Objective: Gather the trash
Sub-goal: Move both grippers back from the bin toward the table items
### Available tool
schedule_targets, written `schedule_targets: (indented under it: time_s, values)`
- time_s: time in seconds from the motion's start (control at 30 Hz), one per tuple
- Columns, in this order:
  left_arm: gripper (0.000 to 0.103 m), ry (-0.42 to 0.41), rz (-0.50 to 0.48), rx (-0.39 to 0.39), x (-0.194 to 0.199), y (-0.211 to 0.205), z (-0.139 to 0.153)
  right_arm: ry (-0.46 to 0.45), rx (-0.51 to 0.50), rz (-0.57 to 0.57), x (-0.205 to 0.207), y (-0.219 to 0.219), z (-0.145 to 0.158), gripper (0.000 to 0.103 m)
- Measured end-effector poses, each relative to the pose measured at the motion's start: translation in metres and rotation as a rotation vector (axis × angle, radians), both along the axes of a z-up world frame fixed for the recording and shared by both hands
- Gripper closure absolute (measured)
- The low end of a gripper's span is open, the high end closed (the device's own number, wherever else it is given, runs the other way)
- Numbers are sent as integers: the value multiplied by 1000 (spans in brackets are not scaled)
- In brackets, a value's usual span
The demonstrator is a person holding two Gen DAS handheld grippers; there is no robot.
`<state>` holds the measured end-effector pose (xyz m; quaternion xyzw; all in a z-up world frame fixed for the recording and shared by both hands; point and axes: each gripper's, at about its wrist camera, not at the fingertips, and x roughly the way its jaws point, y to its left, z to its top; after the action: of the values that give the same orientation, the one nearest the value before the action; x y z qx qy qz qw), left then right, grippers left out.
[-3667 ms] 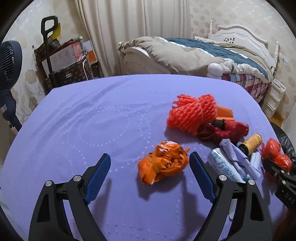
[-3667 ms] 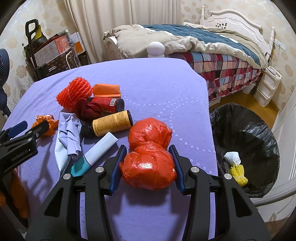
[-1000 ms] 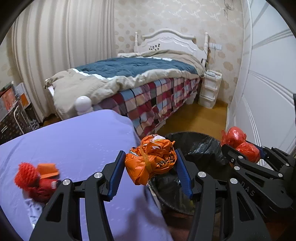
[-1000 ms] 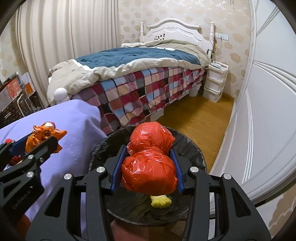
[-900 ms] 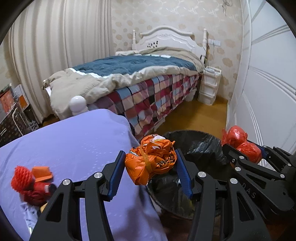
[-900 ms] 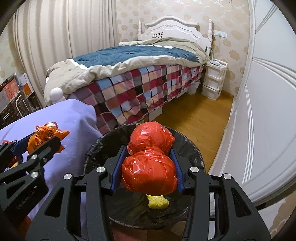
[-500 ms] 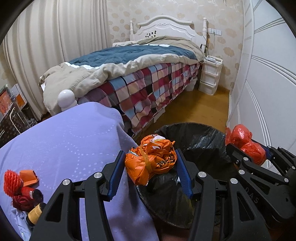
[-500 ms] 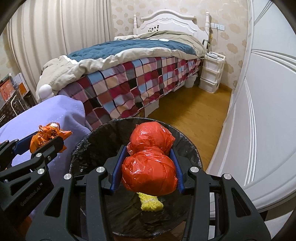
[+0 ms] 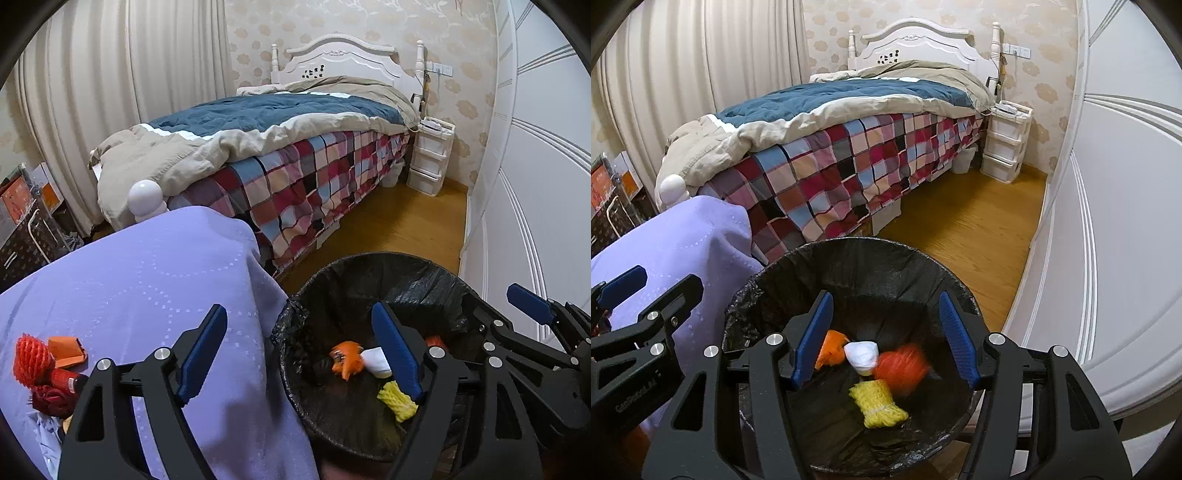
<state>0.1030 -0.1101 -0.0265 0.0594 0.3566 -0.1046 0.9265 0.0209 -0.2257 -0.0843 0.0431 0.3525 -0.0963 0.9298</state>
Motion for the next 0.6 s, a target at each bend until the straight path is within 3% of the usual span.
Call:
schedule_targets:
  time_s: [0.37, 0.6]
  values:
    - [23, 0, 31, -4, -23, 26, 15, -17, 27, -7, -19, 11, 15, 37]
    - [23, -14, 96, 37, -61, 67, 23, -33, 79, 53, -44, 44, 24, 30]
